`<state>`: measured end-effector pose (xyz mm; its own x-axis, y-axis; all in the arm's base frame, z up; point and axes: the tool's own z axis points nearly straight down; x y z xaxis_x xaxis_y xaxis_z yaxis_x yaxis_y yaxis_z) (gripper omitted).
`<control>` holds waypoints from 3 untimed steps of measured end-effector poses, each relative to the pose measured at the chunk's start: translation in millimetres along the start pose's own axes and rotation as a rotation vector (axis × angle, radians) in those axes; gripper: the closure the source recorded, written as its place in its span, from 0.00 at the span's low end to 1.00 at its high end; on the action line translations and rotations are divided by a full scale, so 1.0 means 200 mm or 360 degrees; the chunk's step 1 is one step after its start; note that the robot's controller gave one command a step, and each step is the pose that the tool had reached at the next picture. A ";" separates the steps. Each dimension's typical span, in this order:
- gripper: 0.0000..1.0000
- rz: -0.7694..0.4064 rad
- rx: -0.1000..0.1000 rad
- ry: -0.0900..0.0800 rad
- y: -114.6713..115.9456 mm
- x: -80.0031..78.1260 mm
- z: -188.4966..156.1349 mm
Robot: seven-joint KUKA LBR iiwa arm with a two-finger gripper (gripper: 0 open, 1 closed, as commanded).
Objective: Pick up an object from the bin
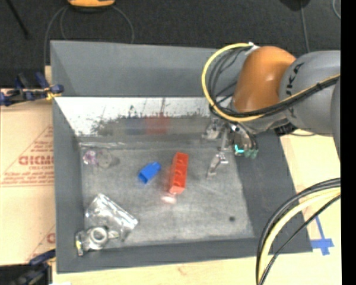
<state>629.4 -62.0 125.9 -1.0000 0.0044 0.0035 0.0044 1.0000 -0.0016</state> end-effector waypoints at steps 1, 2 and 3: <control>0.00 -0.0642 -0.0001 -0.0019 0.21 0.01 0.21; 0.00 -0.1110 0.0003 -0.0018 0.35 0.03 0.12; 0.00 -0.1679 0.0004 -0.0018 0.50 0.02 0.10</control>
Offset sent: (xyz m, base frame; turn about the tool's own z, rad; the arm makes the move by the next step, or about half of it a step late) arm -0.0045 0.0526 -0.0559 -0.4311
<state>625.9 37.8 105.8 -0.4969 -0.8678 -0.0048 -0.8678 0.4969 -0.0052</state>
